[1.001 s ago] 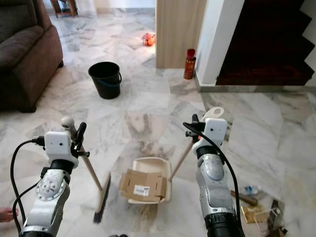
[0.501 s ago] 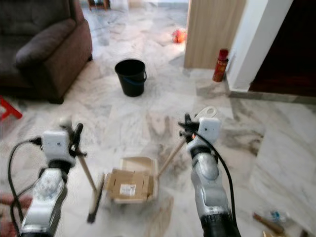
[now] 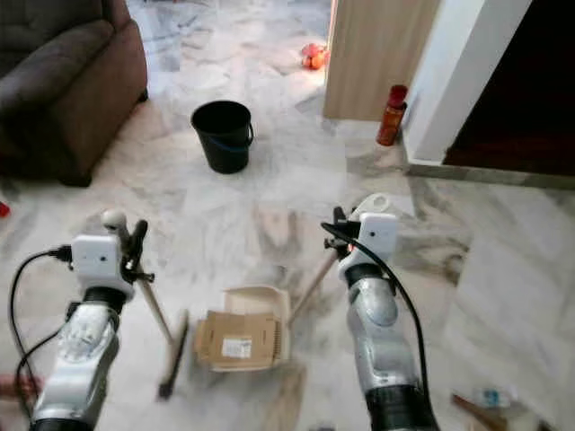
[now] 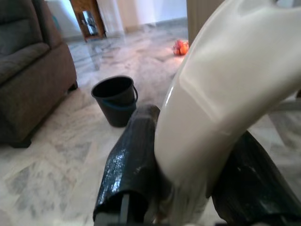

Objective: Sweep floor

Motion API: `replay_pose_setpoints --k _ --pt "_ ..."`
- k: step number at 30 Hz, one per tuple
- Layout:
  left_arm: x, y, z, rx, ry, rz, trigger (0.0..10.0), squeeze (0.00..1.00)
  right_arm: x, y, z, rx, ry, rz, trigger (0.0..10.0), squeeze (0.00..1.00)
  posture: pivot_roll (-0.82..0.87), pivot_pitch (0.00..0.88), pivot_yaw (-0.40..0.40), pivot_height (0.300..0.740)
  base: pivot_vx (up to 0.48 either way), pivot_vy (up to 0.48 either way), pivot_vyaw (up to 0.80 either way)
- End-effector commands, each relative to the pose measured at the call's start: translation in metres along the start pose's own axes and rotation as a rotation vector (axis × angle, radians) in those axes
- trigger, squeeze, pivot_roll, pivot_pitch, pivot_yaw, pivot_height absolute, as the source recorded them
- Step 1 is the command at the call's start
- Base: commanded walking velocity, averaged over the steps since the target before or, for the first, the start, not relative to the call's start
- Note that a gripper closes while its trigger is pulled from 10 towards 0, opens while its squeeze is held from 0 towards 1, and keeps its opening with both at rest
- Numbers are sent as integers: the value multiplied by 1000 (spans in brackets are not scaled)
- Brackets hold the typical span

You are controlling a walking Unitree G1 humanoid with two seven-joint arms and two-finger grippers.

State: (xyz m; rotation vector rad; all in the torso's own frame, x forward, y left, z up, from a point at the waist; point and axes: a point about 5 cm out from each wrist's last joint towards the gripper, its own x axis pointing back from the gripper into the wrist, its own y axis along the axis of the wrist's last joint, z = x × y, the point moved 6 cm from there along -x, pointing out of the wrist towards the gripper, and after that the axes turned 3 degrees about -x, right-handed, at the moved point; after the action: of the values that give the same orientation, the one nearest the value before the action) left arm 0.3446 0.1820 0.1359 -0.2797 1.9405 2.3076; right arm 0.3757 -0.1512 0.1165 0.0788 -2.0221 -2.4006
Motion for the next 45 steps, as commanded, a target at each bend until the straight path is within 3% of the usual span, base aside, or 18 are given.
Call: replay_pose_setpoints --k 1,11,18,45 --pt "-2 12 8 -20 15 -46 10000 0 -4 19 7 10 22 -64 10000 0 103 138 -15 740 300 0 0" --pt "-2 13 9 -18 21 -48 10000 0 -4 20 14 17 63 -65 10000 0 104 138 -17 740 295 0 0" --pt "-2 13 9 -21 20 -48 10000 0 -4 19 17 15 70 -63 10000 0 110 130 -16 740 297 0 765" --pt "-1 13 9 -21 23 -47 10000 0 -3 15 23 4 103 -43 10000 0 111 130 -19 740 296 0 0"
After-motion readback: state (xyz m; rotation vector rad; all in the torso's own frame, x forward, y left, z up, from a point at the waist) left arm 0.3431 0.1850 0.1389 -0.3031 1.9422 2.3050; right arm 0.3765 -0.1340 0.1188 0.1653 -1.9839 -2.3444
